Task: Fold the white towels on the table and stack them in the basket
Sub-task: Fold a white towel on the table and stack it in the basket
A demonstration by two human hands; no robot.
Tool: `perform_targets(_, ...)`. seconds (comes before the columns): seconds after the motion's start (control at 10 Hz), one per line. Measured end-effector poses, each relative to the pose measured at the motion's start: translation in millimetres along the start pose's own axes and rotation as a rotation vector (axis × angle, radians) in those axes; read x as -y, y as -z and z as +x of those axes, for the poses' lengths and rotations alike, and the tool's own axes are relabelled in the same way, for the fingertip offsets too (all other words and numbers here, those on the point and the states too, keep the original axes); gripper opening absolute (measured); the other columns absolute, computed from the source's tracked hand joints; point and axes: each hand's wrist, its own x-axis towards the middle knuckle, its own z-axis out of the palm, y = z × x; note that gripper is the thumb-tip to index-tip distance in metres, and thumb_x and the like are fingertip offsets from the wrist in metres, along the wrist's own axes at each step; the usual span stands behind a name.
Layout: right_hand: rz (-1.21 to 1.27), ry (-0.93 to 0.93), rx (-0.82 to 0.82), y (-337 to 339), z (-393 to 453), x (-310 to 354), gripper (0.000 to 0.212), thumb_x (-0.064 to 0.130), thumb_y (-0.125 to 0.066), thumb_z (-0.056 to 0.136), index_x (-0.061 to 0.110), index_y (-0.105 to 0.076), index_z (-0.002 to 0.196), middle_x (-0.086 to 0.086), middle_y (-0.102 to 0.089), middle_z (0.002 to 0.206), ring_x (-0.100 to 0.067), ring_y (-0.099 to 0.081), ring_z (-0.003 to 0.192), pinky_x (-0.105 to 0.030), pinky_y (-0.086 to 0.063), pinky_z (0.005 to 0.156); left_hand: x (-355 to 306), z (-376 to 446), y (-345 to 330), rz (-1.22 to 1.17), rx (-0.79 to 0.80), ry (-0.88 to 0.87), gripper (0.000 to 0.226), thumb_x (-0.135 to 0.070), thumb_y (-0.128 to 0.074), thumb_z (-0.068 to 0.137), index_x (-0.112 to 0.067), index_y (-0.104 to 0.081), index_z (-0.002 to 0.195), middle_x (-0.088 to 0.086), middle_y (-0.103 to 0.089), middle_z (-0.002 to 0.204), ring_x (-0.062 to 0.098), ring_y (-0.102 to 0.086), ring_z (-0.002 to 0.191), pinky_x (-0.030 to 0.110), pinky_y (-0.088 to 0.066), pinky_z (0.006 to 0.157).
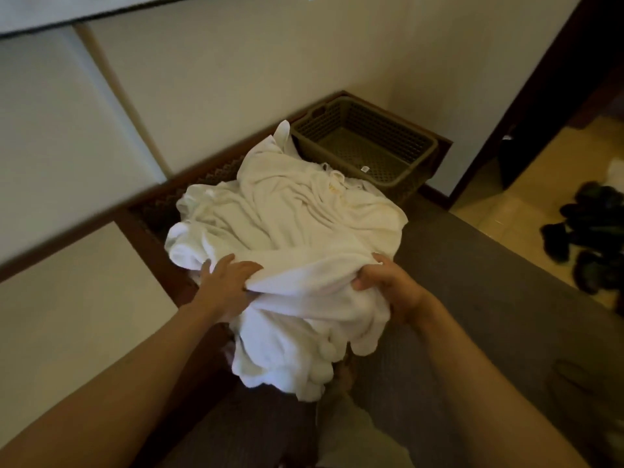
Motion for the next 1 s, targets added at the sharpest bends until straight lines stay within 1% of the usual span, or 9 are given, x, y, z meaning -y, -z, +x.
perform_targets(0.1, -0.168, -0.084, -0.057, 2.3, -43.3, -9.7, 0.038, 0.016, -0.076, 0.076, 0.012, -0.072, 0.113, -0.01, -0.074, 0.111, -0.029, -0.07, 0.103, -0.039, -0.054, 0.087, -9.9, -49.4, -12.9, -0.089, 0.045, -0.012, 0.046, -0.043, -0.039, 0.1, -0.033, -0.052, 0.144, -0.005, -0.056, 0.147, 0.025, -0.047, 0.137, 0.049, -0.029, 0.117)
perform_targets(0.2, -0.781, -0.034, -0.183, 3.2, -70.2, -28.0, 0.078, 0.031, -0.086, 0.077, 0.023, -0.048, 0.144, 0.007, -0.055, 0.142, -0.019, -0.053, 0.133, -0.026, -0.051, 0.095, -50.8, -101.1, -8.2, -0.29, 0.084, -0.03, 0.043, -0.041, -0.043, 0.086, -0.028, -0.068, 0.119, -0.005, -0.069, 0.12, 0.023, -0.062, 0.109, 0.044, -0.051, 0.094)
perform_targets(0.3, -1.008, 0.094, 0.07, -25.4, -83.6, -39.9, 0.126, 0.046, -0.089, 0.067, 0.039, -0.007, 0.162, 0.018, -0.02, 0.163, 0.004, -0.024, 0.144, -0.025, -0.037, 0.11, -109.6, -145.0, -12.7, -0.499, 0.107, -0.137, 0.02, -0.033, -0.051, 0.084, -0.026, -0.069, 0.087, -0.004, -0.072, 0.095, 0.017, -0.064, 0.091, 0.042, -0.053, 0.087)
perform_targets(0.4, -0.51, 1.115, 0.205, -28.9, -52.6, -102.8, 0.059, 0.027, -0.078, 0.065, 0.022, -0.07, 0.123, -0.005, -0.072, 0.113, 0.002, -0.064, 0.091, -0.027, -0.054, 0.082, -148.1, -168.8, -20.3, -0.641, 0.014, -0.137, 0.01, -0.031, -0.063, 0.087, -0.029, -0.067, 0.096, -0.001, -0.072, 0.099, 0.011, -0.064, 0.092, 0.03, -0.052, 0.084)
perform_targets(0.5, -0.639, 0.293, -0.001, -19.7, -90.0, -98.0, 0.009, 0.014, -0.072, 0.076, 0.016, -0.073, 0.085, -0.001, -0.07, 0.078, -0.014, -0.065, 0.076, -0.04, -0.052, 0.074, -146.8, -187.9, -36.0, -0.741, -0.052, -0.021, 0.025, -0.044, -0.072, 0.082, -0.037, -0.056, 0.1, -0.009, -0.068, 0.097, 0.011, -0.063, 0.087, 0.035, -0.054, 0.079)
perform_targets(0.6, -0.682, 0.022, 0.308, -5.9, -128.3, -81.1, 0.027, 0.017, -0.067, 0.068, -0.008, -0.062, 0.076, -0.007, -0.055, 0.072, -0.015, -0.055, 0.071, -0.03, -0.044, 0.066, -141.4, -212.6, -66.4, -0.765, 0.064, 0.069, 0.04, -0.069, -0.067, 0.081, -0.043, -0.055, 0.109, -0.021, -0.064, 0.108, 0.004, -0.061, 0.098, 0.03, -0.052, 0.086)
perform_targets(0.8, -0.441, -0.057, 0.36, 34.1, -181.8, -68.6, 0.044, 0.02, -0.063, 0.043, -0.016, -0.054, 0.068, -0.023, -0.048, 0.069, -0.033, -0.045, 0.069, -0.035, -0.039, 0.064, -162.4, -239.2, -132.8, -0.287, -0.07, 0.072, 0.033, -0.051, -0.054, 0.092, -0.042, -0.059, 0.123, -0.016, -0.064, 0.118, 0.011, -0.055, 0.113, 0.046, -0.039, 0.104)
perform_targets(0.9, -0.445, -0.112, 0.381, 64.1, -201.6, -61.6, 0.045, 0.02, -0.062, 0.036, -0.013, -0.056, 0.067, -0.013, -0.049, 0.067, -0.031, -0.048, 0.064, -0.027, -0.041, 0.06, -178.3, -254.7, -139.4, -0.233, -0.039, 0.063, 0.023, -0.049, -0.048, 0.085, -0.035, -0.065, 0.092, -0.013, -0.065, 0.097, 0.012, -0.057, 0.1, 0.047, -0.038, 0.101)
perform_targets(1.0, -0.556, -0.131, 0.271, 84.5, -201.5, -70.1, 0.064, 0.024, -0.065, 0.037, -0.024, -0.048, 0.076, -0.016, -0.049, 0.08, -0.033, -0.047, 0.076, -0.036, -0.04, 0.072, -208.0, -277.1, -146.8, -0.339, 0.048, -0.029, 0.044, -0.045, -0.05, 0.08, -0.026, -0.07, 0.114, -0.008, -0.058, 0.134, 0.008, -0.043, 0.128, 0.043, -0.034, 0.106)
